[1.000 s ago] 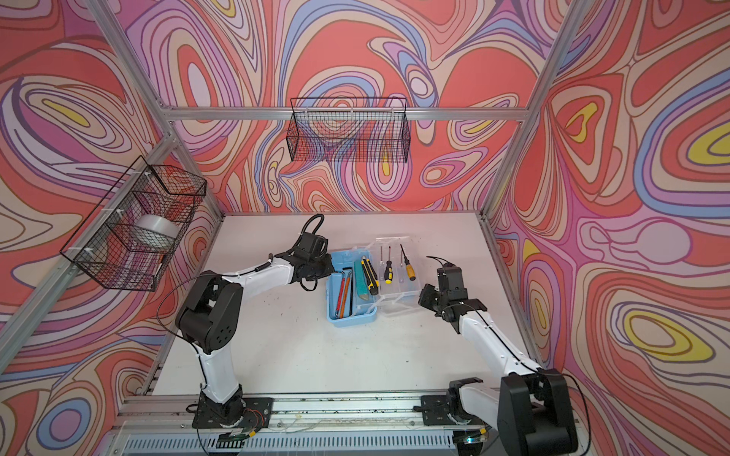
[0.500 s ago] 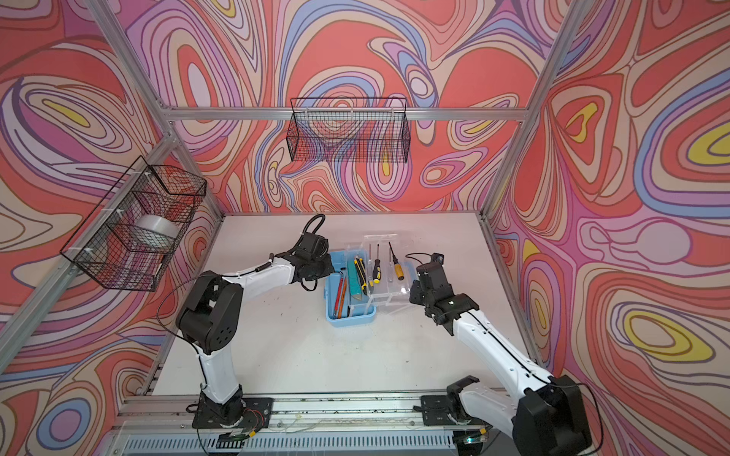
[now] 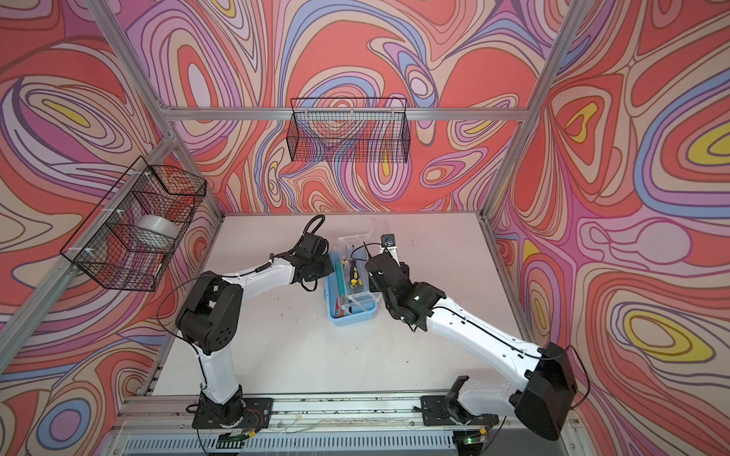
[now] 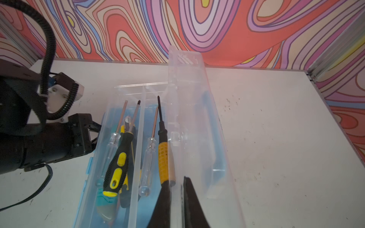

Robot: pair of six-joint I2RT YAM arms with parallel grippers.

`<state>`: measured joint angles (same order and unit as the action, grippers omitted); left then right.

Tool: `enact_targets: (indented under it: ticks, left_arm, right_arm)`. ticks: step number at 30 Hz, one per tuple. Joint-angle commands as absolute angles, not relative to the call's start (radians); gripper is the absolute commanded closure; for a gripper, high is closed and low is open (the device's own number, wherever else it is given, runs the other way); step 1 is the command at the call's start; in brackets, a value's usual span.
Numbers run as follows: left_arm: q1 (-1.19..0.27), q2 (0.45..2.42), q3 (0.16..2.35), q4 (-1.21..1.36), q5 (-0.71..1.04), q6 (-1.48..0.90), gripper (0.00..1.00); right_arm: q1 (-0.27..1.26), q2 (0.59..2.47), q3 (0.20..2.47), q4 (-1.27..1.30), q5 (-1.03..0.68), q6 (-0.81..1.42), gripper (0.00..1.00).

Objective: Pack the tool kit
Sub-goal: 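Swing the clear lid up and over the box with the right gripper, then press the lid down onto the box, release, and withdraw the right gripper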

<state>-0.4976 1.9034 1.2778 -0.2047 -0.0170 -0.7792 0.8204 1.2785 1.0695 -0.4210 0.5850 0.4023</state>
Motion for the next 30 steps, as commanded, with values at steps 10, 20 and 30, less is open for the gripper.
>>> enact_targets:
  ticks: [10, 20, 30]
  left_arm:
    - [-0.549, 1.816, 1.219, -0.103, 0.082, -0.775, 0.63]
    - [-0.549, 1.803, 1.17, -0.061, 0.094, -0.802, 0.66]
    - [-0.544, 1.8, 1.154, -0.051, 0.087, -0.804, 0.66]
  right_arm:
    - [0.967, 1.395, 1.135, -0.368, 0.387, 0.506, 1.0]
    - [1.069, 1.462, 1.204, -0.406, 0.417, 0.523, 0.78]
    - [1.097, 1.439, 1.246, -0.409, 0.325, 0.527, 0.65]
